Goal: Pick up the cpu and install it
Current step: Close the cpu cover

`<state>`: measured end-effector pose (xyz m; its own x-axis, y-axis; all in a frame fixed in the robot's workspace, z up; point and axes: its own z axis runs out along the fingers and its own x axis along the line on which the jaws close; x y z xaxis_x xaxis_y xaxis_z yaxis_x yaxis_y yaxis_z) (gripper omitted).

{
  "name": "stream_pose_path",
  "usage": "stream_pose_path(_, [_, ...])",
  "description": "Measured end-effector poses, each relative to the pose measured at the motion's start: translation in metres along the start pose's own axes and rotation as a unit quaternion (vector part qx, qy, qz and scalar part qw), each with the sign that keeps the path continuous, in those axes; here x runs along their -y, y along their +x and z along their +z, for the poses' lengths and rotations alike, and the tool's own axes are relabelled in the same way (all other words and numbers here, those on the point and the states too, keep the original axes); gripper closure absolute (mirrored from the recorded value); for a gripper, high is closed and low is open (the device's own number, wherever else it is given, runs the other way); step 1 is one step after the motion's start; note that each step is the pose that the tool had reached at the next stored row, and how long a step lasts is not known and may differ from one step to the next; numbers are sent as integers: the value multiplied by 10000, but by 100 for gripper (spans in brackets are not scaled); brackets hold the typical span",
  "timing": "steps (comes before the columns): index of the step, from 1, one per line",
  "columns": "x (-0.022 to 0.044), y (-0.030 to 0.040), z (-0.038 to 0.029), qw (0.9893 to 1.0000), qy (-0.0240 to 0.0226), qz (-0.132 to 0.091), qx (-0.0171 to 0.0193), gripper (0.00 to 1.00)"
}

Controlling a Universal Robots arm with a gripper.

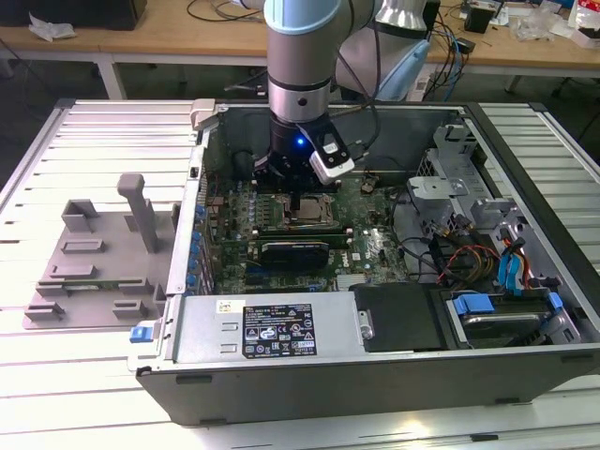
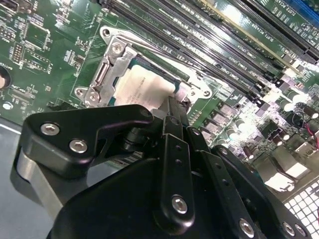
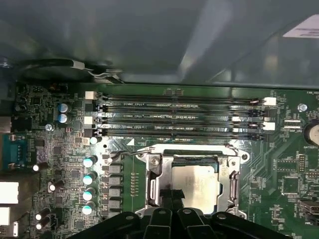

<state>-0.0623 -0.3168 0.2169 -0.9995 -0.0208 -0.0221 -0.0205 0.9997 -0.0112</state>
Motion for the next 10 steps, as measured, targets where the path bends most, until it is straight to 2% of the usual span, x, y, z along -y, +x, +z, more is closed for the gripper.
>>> stream_pose_path(4, [-3,79,29,10000,-1,0,1,89])
stream_pose_path(7, [-4,112,74,10000,-1,0,1,89])
stream_pose_path(10, [-4,121,79,10000,-1,-3,1,89])
